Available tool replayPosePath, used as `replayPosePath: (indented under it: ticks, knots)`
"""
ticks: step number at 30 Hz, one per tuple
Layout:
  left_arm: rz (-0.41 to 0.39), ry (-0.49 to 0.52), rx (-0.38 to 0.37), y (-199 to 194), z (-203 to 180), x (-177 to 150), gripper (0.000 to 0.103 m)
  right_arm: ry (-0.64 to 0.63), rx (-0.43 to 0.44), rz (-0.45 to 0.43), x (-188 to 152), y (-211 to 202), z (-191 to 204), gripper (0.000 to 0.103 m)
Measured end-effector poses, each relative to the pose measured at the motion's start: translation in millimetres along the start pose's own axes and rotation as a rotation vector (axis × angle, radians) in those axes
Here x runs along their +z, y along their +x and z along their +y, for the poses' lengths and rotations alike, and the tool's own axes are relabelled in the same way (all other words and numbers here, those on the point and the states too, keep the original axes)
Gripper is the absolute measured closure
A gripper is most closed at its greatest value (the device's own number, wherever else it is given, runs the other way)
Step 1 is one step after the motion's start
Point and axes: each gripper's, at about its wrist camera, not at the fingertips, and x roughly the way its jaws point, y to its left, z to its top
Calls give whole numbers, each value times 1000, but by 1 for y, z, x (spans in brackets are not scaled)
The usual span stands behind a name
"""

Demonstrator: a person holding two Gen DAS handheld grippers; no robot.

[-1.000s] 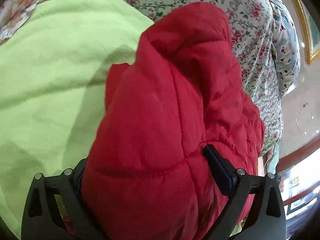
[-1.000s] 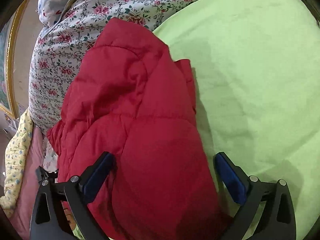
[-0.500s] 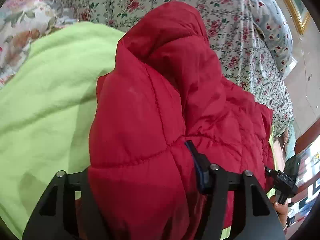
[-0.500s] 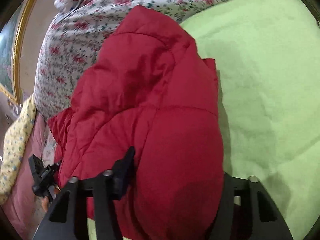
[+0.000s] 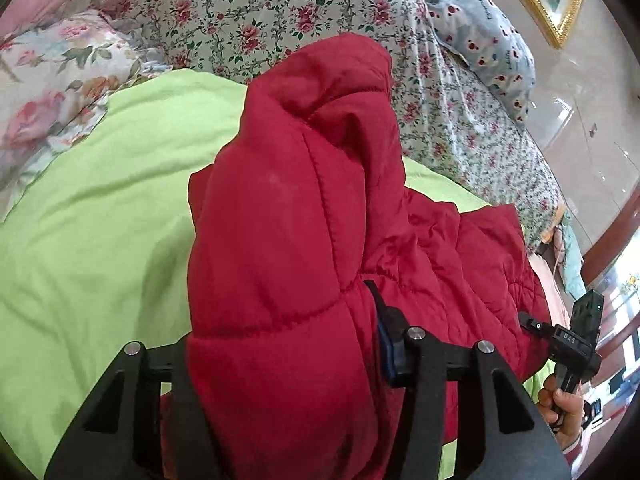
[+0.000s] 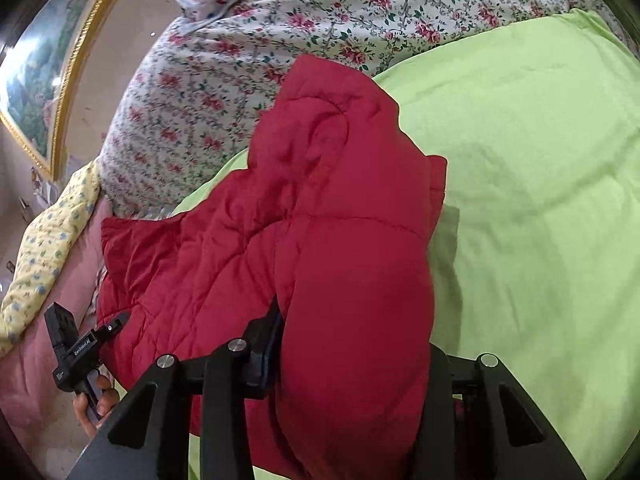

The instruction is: Fold large clothes

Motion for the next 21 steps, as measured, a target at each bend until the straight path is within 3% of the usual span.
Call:
replayPosePath:
  ticks: [6,13,21]
  knots:
    - [46,-8,-15,-17,4,-21,53,-23,1,16,-32,-33,6,64]
    - [95,23,20,-22,4,-42,49,-36,-12,49,-48,-46,1,63]
    - [81,13,162,-19,6,-49,22,-48,-98,54,-49,-46,1,48]
